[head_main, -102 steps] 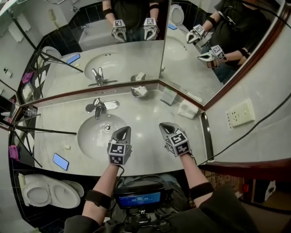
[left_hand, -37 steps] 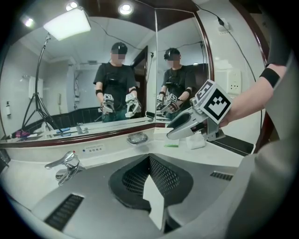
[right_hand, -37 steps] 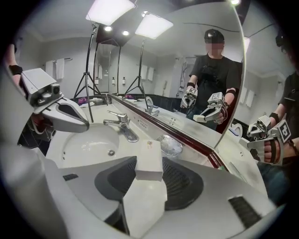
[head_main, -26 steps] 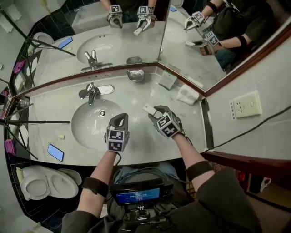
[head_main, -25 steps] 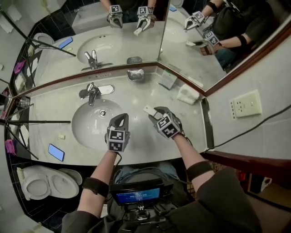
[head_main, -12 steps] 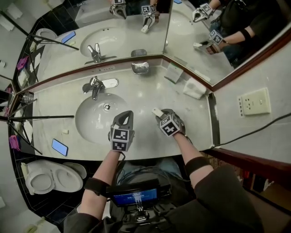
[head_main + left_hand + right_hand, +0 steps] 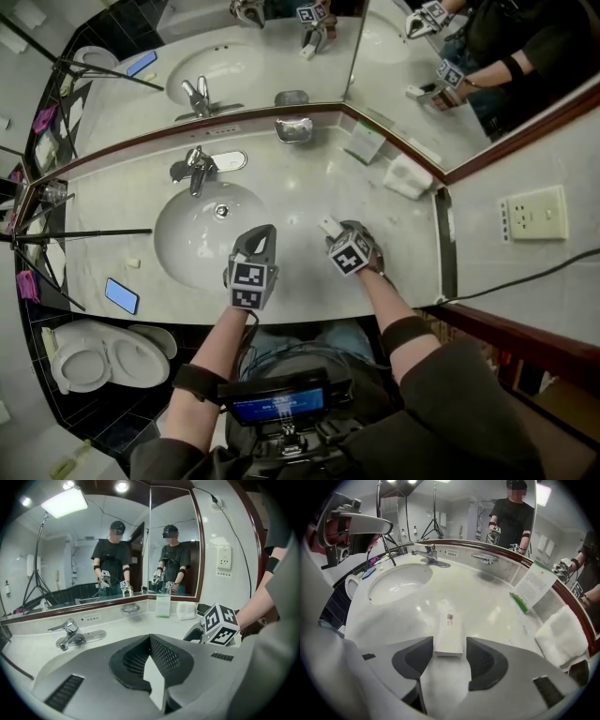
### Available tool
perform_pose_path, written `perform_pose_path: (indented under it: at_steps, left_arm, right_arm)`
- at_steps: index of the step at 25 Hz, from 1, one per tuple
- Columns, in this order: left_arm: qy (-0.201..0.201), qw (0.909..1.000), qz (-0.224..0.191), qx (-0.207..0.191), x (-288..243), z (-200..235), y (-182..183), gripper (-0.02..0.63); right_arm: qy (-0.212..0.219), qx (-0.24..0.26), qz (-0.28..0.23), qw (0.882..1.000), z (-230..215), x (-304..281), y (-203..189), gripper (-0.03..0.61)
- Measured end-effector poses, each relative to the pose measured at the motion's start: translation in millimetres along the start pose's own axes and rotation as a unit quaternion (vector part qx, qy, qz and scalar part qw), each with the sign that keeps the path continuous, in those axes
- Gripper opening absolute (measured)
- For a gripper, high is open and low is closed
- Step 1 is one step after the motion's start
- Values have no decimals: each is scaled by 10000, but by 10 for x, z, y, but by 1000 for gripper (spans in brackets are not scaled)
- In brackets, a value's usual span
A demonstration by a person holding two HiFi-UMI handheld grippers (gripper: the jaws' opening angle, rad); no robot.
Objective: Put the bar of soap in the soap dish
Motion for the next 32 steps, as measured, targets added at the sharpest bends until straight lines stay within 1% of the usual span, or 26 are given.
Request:
perform_pose_path:
  at_steps: [4,9,13,16,17,18,20,23,25,32]
  left_arm:
    - [24,10000,17,87,4,13,-31,-3]
    - [41,9999,-8,114,14,28,-41,-3]
    - [28,9999,-52,107,29,3,6,-3]
    - [25,9998,-132,158,61,-5,60,-3]
    - [27,9997,-165,194,72,-4,82,-3]
    - [32,9995,-199,223,85,-1,105,-3]
    - [41,9993,-268,260,120,3,159,-3]
    - [31,9989,-394,257,191,-12,246,-3]
    - [20,9985,-484,249,250,-24,305,-3]
    - [50,9974,-673,239,433,19,423,-3]
  right_arm:
    - [23,61,-83,9999,-10,54,56,249]
    - [-130,38,-499,9987,-100,240,254,247]
    - [-220,76,-971,9950,-192,485,496,247]
    - [-289,-21,-1530,9878,-287,810,766,244]
    - [-339,-60,-1732,9843,-329,943,860,224]
    - [-394,-102,-1926,9804,-371,1069,941,185]
    - [-549,-187,-2271,9721,-460,1295,1056,150]
    - [-809,-263,-2661,9602,-585,1550,1097,60]
    - [-876,-353,-2828,9545,-616,1715,1103,20]
    - [-901,-745,-3092,9438,-548,1998,917,17]
Point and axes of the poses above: the fingertips, and each gripper's own axes: x backward along the fingers, z to its left, y out of its top, the point moved 2 cm from there along x, backward along the fingers, and after that the axes turned 15 degrees about x, right-handed, at the moved point
